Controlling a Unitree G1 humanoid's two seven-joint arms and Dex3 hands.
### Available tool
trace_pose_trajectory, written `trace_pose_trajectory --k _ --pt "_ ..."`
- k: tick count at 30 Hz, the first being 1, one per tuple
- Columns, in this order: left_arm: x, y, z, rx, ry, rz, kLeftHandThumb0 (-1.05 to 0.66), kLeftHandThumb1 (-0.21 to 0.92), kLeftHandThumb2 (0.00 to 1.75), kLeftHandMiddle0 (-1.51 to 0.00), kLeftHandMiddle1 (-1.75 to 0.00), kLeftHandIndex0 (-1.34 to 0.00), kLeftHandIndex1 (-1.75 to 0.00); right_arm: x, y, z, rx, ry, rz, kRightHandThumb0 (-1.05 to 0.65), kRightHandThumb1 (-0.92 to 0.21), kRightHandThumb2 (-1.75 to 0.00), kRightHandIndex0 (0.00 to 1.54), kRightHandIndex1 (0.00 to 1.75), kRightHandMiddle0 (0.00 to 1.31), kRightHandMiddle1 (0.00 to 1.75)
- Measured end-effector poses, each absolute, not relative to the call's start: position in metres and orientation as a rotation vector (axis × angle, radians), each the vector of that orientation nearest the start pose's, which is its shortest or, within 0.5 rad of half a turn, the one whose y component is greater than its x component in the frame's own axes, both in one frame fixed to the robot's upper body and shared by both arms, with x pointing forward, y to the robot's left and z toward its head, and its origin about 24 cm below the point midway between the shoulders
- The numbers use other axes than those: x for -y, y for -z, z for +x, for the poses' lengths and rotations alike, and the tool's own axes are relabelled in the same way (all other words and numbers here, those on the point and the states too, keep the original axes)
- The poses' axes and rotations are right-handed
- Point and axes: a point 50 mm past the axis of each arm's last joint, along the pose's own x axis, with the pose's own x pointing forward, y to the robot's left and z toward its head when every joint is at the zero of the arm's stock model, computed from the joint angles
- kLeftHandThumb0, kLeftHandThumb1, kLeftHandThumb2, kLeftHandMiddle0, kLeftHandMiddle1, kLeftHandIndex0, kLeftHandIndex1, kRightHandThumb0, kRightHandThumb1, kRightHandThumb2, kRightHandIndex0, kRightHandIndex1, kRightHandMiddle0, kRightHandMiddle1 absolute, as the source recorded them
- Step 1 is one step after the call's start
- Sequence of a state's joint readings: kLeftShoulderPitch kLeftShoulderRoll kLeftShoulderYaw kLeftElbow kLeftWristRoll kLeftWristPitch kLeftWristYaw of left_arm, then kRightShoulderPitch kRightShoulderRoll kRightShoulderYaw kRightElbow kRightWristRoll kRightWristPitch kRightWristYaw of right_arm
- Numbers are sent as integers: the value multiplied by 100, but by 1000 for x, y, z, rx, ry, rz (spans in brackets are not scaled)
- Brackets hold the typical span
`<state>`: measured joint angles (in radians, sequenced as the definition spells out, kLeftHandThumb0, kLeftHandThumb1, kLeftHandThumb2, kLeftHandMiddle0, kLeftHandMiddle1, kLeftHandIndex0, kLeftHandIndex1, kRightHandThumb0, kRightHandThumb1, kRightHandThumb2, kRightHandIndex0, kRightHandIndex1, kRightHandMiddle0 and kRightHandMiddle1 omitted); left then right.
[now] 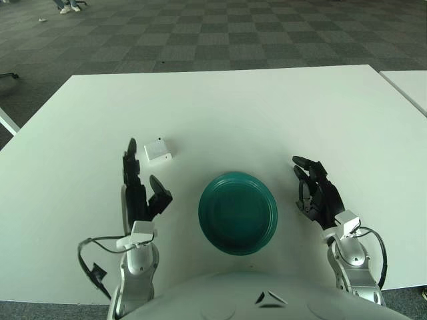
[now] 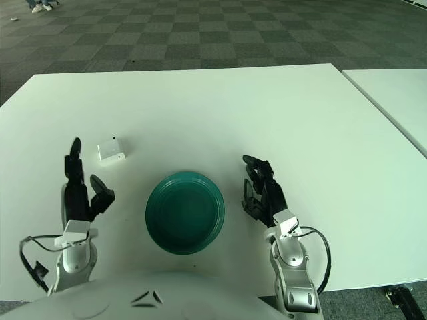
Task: Put the charger into the plate.
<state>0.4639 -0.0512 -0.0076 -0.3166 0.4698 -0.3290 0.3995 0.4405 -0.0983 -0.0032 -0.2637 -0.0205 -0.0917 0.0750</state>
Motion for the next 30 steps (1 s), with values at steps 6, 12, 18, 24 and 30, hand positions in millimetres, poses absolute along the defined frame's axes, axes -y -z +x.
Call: trace_pose_trajectory --k 6,12,18,24,30 --pt "-179 -75 172 309 -462 676 -93 92 95 -30 -10 0 -81 183 -25 166 -80 9 -131 -80 -92 -84 33 2 0 83" --pt "-204 -95 202 382 -490 911 -102 92 85 -33 -13 0 -82 185 -24 170 -82 7 -127 -81 -92 -83 33 2 0 84" --pt "-221 -102 224 386 -411 1020 -104 92 81 -32 -13 0 -70 185 -23 171 -85 1 -118 -81 -92 -82 32 1 0 82" --pt "-228 -88 234 286 -242 1103 -105 92 79 -26 -11 0 -59 187 -23 172 -85 6 -105 -81 -92 -81 31 1 0 77" --pt "-226 -78 248 179 -109 1202 -105 92 77 -19 -7 0 -58 189 -23 174 -84 9 -110 -80 -92 -83 28 0 0 72"
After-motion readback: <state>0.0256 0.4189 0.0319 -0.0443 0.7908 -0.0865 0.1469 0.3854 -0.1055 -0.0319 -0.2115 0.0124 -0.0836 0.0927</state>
